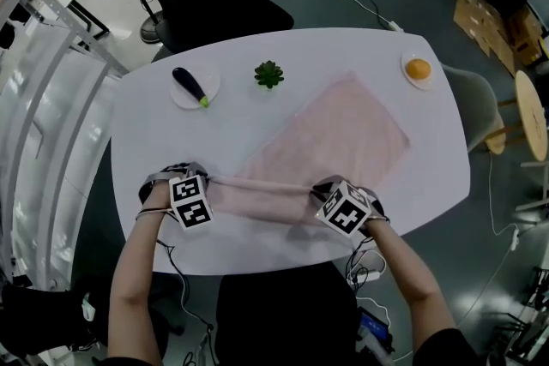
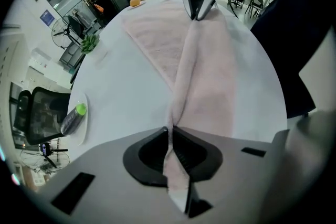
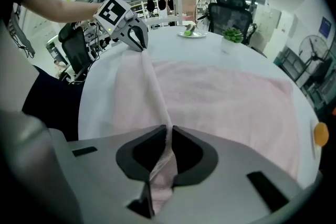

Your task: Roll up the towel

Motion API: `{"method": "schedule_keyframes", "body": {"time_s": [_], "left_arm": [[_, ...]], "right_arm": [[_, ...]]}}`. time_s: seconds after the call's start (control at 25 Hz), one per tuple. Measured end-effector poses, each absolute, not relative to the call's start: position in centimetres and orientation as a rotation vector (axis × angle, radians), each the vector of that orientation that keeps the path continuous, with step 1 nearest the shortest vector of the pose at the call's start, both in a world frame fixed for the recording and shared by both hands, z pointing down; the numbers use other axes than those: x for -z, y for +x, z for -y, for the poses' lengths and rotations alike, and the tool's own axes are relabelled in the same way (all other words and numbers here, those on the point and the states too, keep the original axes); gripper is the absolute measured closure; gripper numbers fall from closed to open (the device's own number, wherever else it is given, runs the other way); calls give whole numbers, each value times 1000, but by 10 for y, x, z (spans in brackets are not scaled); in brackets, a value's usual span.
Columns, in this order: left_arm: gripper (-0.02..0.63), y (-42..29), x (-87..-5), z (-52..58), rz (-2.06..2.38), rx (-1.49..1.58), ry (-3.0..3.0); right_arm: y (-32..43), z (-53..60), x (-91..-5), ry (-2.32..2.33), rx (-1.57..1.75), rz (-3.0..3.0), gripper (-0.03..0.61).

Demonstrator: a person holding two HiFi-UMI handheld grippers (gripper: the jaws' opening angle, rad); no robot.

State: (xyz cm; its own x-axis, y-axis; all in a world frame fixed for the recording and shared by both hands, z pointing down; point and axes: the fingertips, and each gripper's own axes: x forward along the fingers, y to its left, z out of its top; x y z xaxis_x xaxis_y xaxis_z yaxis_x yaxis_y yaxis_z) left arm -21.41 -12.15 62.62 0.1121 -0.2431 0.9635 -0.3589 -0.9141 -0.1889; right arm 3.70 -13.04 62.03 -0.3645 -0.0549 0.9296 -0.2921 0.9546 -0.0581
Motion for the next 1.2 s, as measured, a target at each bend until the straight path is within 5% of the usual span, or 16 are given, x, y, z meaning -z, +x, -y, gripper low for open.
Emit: {"method": "schedule_keyframes", "body": {"time_s": [0.36, 0.88, 1.2], "left_arm": [[492, -217, -620, 130, 680, -1926, 2305], [296, -219, -577, 124, 806, -1733, 2405], [290, -219, -557, 94, 841, -1677, 2483]], "right_arm": [[40, 126, -616, 276, -260, 1942, 525], [62, 124, -579, 457, -197, 1967, 323], [62, 97, -559, 520, -87, 2015, 314]]}}
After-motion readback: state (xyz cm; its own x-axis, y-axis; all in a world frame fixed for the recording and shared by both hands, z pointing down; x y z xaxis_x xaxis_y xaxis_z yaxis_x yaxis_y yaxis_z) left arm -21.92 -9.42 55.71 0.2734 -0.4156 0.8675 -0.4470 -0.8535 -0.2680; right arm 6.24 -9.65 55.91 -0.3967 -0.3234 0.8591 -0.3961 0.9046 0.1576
